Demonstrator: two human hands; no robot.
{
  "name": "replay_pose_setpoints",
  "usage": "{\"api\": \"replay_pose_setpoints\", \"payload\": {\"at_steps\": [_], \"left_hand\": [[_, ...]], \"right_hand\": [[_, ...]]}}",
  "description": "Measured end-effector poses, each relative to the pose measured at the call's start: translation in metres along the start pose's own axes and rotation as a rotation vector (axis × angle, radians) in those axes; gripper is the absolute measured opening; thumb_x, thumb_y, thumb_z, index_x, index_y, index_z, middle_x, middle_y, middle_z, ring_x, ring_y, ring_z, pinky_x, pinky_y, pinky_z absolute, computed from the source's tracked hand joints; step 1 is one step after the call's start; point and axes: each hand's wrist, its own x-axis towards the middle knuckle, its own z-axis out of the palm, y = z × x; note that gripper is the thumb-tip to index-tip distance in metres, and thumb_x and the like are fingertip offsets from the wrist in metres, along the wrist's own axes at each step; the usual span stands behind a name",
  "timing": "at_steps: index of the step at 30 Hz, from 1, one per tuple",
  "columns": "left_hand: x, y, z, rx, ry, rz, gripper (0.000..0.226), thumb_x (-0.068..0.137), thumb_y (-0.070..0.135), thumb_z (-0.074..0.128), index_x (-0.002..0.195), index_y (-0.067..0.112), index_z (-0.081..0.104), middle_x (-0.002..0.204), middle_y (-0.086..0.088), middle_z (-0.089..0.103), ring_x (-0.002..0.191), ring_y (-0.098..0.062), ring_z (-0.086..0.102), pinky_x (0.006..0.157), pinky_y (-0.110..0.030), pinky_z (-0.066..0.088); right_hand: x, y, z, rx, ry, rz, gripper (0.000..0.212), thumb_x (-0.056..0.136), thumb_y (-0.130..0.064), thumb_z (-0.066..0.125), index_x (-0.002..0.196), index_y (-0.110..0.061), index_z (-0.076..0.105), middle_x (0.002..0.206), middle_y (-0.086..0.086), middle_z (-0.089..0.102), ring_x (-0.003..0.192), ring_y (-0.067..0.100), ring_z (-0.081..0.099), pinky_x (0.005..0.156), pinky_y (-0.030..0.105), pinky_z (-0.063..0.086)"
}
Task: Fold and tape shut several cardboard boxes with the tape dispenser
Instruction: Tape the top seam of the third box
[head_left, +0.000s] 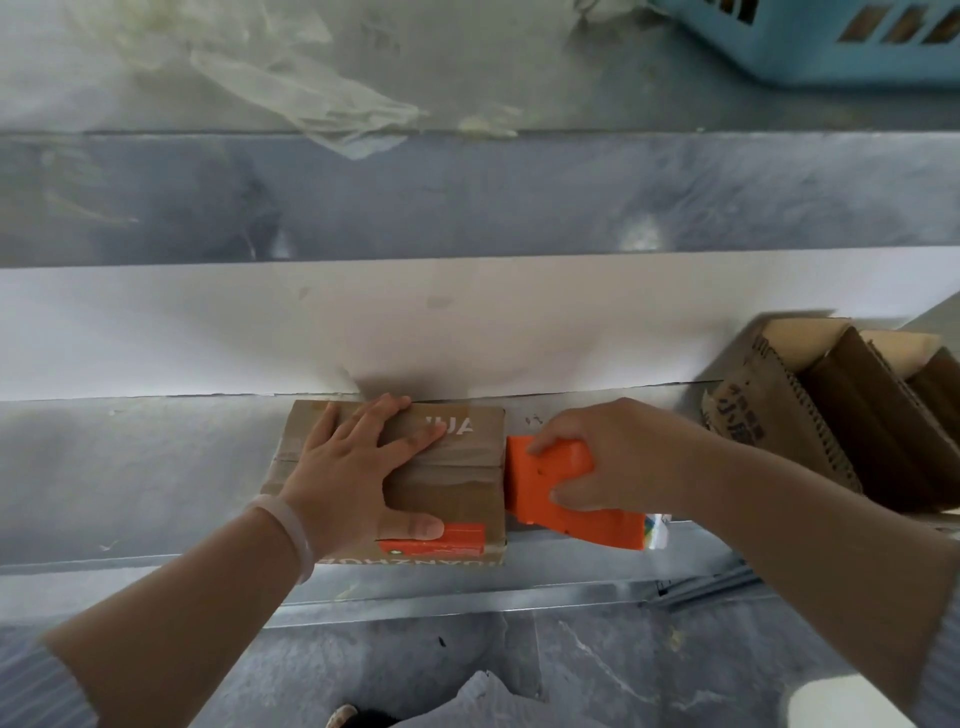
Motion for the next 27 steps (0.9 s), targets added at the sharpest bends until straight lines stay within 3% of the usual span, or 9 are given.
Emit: {"api": "replay_pose_setpoints", "payload": {"at_steps": [3,7,13,17,19,23,27], "left_hand": [[-0.001,0.006,0.000,0.044,0.013,0.009,0.103,0.060,0.099,0.013,0.149,0.050,-0.006,0.162,0.001,-0.005,0.149,-0.021,-0.003,0.118,-0.053,-0.007],[0.002,0.023,0.012,0.100,0.106,0.219,0.092,0.089,0.079,0.015,0.154,0.015,0.022,0.160,-0.006,0.020,0.147,-0.023,0.022,0.116,-0.048,0.011],[0.009,0.021,0.010,0.115,0.109,0.288,0.081,0.089,0.079,0.011,0.153,0.030,0.021,0.160,0.001,0.022,0.147,-0.021,0.021,0.118,-0.051,0.019],[0.013,0.030,-0.001,0.091,0.085,0.228,0.071,0.091,0.073,0.014,0.144,0.035,0.042,0.147,0.001,0.046,0.135,-0.025,0.043,0.114,-0.052,0.029],[0.013,0.034,0.001,0.078,0.055,0.225,0.069,0.091,0.072,0.010,0.148,0.040,0.031,0.150,-0.002,0.039,0.138,-0.028,0.037,0.113,-0.060,0.024],[0.018,0.032,0.006,0.107,0.043,0.267,0.071,0.080,0.075,-0.009,0.147,0.050,-0.015,0.163,0.007,-0.011,0.149,-0.021,-0.012,0.115,-0.062,-0.004],[0.019,0.031,0.005,0.092,0.024,0.281,0.073,0.074,0.075,-0.017,0.142,0.051,-0.024,0.160,0.009,-0.020,0.147,-0.018,-0.021,0.115,-0.060,-0.011]], "right_hand": [[0.000,-0.007,0.000,-0.042,0.030,0.001,0.044,0.079,-0.044,0.068,0.121,-0.051,0.055,0.111,-0.018,0.054,0.095,0.009,0.056,0.084,0.032,0.055],[0.000,-0.008,0.000,-0.068,0.029,0.019,0.045,0.078,-0.047,0.069,0.120,-0.053,0.053,0.106,-0.021,0.051,0.092,0.007,0.054,0.075,0.024,0.052],[-0.004,-0.009,0.002,-0.055,0.016,0.064,0.050,0.079,-0.048,0.069,0.125,-0.055,0.049,0.105,-0.021,0.047,0.092,0.008,0.053,0.070,0.022,0.049],[-0.008,-0.007,0.003,-0.086,0.023,0.073,0.050,0.079,-0.053,0.067,0.125,-0.056,0.048,0.105,-0.022,0.050,0.093,0.009,0.056,0.078,0.026,0.053],[-0.010,-0.006,0.006,-0.092,0.012,0.074,0.052,0.080,-0.054,0.067,0.127,-0.056,0.046,0.111,-0.020,0.054,0.095,0.010,0.056,0.082,0.029,0.055],[-0.019,-0.002,0.010,-0.094,-0.013,0.073,0.052,0.082,-0.053,0.066,0.129,-0.055,0.043,0.118,-0.017,0.057,0.096,0.011,0.057,0.081,0.029,0.055],[-0.038,0.012,-0.001,-0.042,-0.012,0.126,0.047,0.080,-0.048,0.070,0.121,-0.060,0.048,0.099,-0.024,0.057,0.082,-0.002,0.058,0.068,0.013,0.048]]}}
